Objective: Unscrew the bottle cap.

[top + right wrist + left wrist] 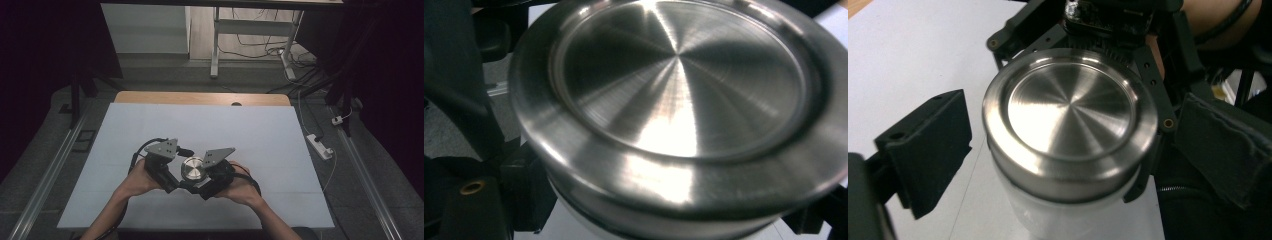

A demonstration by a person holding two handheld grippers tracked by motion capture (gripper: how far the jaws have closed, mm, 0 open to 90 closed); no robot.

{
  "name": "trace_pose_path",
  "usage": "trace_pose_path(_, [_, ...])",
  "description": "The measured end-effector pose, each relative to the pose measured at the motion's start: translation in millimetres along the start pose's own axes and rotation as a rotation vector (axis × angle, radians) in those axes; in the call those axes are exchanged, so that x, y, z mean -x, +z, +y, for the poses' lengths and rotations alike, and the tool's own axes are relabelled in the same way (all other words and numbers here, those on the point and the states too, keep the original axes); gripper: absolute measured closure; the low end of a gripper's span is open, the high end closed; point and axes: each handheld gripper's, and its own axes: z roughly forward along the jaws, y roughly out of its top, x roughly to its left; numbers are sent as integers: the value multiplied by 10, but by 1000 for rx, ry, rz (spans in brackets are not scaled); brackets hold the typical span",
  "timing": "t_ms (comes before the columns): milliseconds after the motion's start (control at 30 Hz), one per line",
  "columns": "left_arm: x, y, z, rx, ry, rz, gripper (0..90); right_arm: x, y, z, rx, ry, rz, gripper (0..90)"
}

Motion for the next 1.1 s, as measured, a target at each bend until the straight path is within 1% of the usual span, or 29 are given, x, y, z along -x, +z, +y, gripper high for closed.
trace_pose_path(33, [4, 10, 12, -3, 10, -2, 60, -10, -2, 5, 1, 1, 3, 149])
trace_pose_path(67, [7, 18, 24, -6, 15, -1, 80, -11, -4, 9, 3, -10, 5, 149])
trace_pose_path(133, [5, 24, 32, 8, 11, -3, 131, -21, -15, 18, 4, -16, 10, 149])
trace_pose_path(167, [-2, 20, 30, 22, 2, -9, 181, -23, -20, 21, 6, -19, 12, 149])
trace_pose_path(200, [-6, 19, 26, 33, -7, -8, 185, -30, -27, 26, 7, -11, 13, 150])
trace_pose_path(233, [-2, 17, 26, 38, -15, 5, 188, -22, -32, 25, 12, -13, 12, 149])
trace_pose_path(300, [21, 27, 38, 45, -31, 43, 190, -19, -45, 30, 16, 3, -3, 149])
trace_pose_path(333, [34, 35, 46, 45, -41, 64, 191, -10, -49, 29, 18, 3, -13, 149])
trace_pose_path(400, [62, 57, 63, 47, -74, 119, 192, 2, -53, 26, 21, 21, -34, 149])
trace_pose_path(500, [113, 110, 92, 45, -132, 218, 192, 26, -50, 25, 18, 47, -89, 150])
trace_pose_path(567, [150, 155, 122, 39, -178, 288, 191, 38, -41, 14, 29, 84, -117, 150])
trace_pose_path(600, [174, 181, 138, 36, -192, 330, 191, 46, -37, 8, 32, 100, -132, 149])
trace_pose_path(633, [198, 211, 151, 32, -196, 369, 191, 53, -32, 4, 33, 114, -151, 150])
trace_pose_path(667, [218, 237, 163, 29, -204, 403, 191, 55, -25, 1, 33, 120, -168, 150])
trace_pose_path(700, [230, 260, 171, 27, -216, 425, 189, 55, -19, -3, 30, 125, -191, 150])
trace_pose_path(733, [229, 273, 178, 23, -218, 431, 187, 53, -15, -7, 28, 127, -210, 150])
trace_pose_path(767, [221, 274, 183, 26, -215, 429, 180, 53, -12, -12, 28, 129, -218, 150])
trace_pose_path(867, [164, 192, 190, 24, -227, 381, 49, 64, -17, -25, 34, 132, -211, 149])
trace_pose_path(900, [149, 140, 184, 32, -229, 379, 26, 67, -18, -28, 37, 133, -206, 149])
trace_pose_path(933, [129, 81, 175, 42, -228, 360, 20, 73, -22, -29, 35, 131, -199, 150])
trace_pose_path(967, [106, 29, 165, 47, -227, 326, 11, 81, -25, -31, 36, 124, -191, 149])
trace_pose_path(1000, [90, -17, 153, 50, -222, 301, 7, 86, -27, -33, 39, 122, -180, 149])
trace_pose_path(1033, [79, -56, 138, 52, -207, 278, 9, 88, -31, -33, 38, 123, -166, 149])
trace_pose_path(1100, [54, -103, 102, 43, -170, 216, 23, 94, -36, -36, 39, 111, -118, 149])
